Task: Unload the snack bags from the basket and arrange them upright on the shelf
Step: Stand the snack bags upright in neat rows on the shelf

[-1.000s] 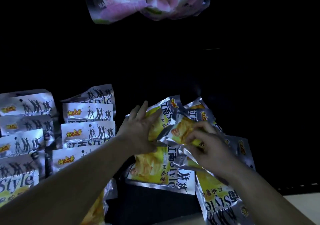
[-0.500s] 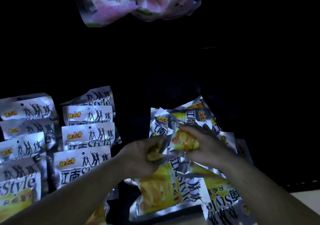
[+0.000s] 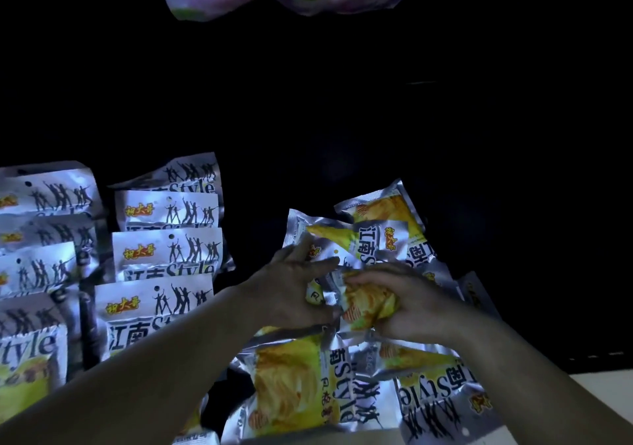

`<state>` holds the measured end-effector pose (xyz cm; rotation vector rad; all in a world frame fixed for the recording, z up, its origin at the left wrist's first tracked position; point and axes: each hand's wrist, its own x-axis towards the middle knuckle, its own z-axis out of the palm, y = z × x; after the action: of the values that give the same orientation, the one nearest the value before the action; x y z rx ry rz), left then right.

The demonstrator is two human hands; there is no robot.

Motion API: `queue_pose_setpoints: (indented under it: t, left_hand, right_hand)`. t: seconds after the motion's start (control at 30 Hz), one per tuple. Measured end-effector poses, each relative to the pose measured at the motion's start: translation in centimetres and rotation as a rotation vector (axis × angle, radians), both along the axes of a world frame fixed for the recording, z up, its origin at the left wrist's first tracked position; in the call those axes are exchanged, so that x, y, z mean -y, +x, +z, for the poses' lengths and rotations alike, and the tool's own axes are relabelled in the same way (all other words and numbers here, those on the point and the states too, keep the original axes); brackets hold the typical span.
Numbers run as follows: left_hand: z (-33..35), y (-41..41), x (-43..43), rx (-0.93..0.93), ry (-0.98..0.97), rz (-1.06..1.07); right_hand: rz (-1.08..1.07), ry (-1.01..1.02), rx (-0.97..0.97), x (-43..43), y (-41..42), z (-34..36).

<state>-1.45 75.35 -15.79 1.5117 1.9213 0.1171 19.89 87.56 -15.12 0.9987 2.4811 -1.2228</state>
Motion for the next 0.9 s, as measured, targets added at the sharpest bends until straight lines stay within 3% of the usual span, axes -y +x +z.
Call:
queue_pose_setpoints:
  t: [0.13,0.23,0.33,0.43,0.6,0.73,0.8,0.9]
  left_hand:
    - [-0.5,0.7,1.1,-0.015,0.006,0.021]
    - [-0.6,0.9,1.4,0.007,0.036,0.045]
    - [-0.3,1.3,1.8,0.053,0.04,0.051]
    - [0.2,0.7,2.5,0.154,0.123,0.085]
    - [1.9,-0.8,4.4,-0.193,0.551,0.118]
    - [2.8,2.0,6.2,-0.017,0.067,-0.035]
    - [2.4,2.3,6.2,-0.048,0.035,-0.067]
    - [2.4,1.5,5.4,0.054,0.01,0.008]
  right_hand:
    - [-0.008,0.01,-0.059,0.6,0.1,0.4]
    - [0.049,0.045,0.001,1.0,-0.9,1.6]
    - [0.078,-0.087,0.139,1.1,-2.3,2.8]
    - [0.001,-0.225,0.112,1.0,-2.6,2.9]
    - [0.007,-0.184,0.106,1.3,-2.2,1.2]
    - [-0.037,-0.216,0.083,1.1,-2.2,2.2]
    - [-0.038,-0.22,0.083,1.2,-2.2,2.3]
    - [-0.039,-0.218,0.096,1.2,-2.0,2.3]
